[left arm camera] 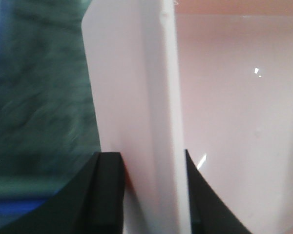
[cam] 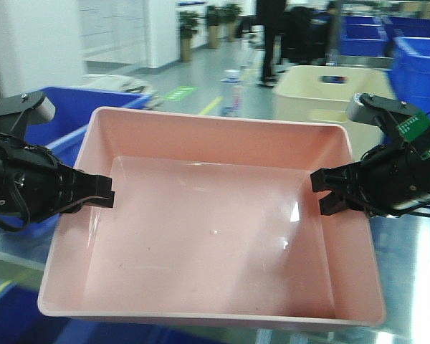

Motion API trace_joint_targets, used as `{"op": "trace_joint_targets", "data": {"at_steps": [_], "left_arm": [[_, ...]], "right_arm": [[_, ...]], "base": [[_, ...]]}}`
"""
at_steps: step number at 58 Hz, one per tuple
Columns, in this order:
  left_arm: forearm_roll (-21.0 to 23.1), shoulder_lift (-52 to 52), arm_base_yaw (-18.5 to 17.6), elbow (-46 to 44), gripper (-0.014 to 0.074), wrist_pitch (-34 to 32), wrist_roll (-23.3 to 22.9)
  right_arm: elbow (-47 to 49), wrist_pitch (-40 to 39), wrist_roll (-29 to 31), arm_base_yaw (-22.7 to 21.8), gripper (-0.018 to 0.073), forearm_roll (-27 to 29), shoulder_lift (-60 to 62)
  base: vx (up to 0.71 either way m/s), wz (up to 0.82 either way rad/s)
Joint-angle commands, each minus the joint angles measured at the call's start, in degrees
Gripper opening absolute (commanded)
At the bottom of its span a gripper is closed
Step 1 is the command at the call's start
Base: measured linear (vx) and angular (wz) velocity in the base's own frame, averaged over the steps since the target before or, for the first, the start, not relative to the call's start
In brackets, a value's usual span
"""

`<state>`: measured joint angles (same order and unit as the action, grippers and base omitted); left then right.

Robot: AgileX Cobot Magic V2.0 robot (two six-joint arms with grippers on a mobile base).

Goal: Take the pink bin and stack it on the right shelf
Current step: 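Hold the pink bin with both grippers while the base drives to the shelf, then lower the pink bin onto the shelf surface with both grippers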

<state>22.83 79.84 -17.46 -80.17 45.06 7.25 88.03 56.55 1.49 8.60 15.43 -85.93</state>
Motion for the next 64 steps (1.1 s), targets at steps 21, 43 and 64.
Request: {"op": "trace_joint_targets", "data": {"at_steps": [21, 43, 64], "left_arm": [[5.5, -2.7, -1.0, -1.8, -0.0008, -3.1, 1.3], [5.5, -2.7, -1.0, -1.8, -0.0008, -3.1, 1.3], [5.5, -2.7, -1.0, -1.8, -0.0008, -3.1, 1.3]], "right_arm": [[1.9, -4.1, 0.9, 0.0, -0.0008, 2.8, 2.3], [1.9, -4.1, 0.9, 0.0, -0.0008, 2.8, 2.3], [1.9, -4.1, 0.9, 0.0, -0.0008, 2.7, 2.3]], "base": [[0.30, -0.73], [0.21, -0.22], [0.11, 0.03]]}}
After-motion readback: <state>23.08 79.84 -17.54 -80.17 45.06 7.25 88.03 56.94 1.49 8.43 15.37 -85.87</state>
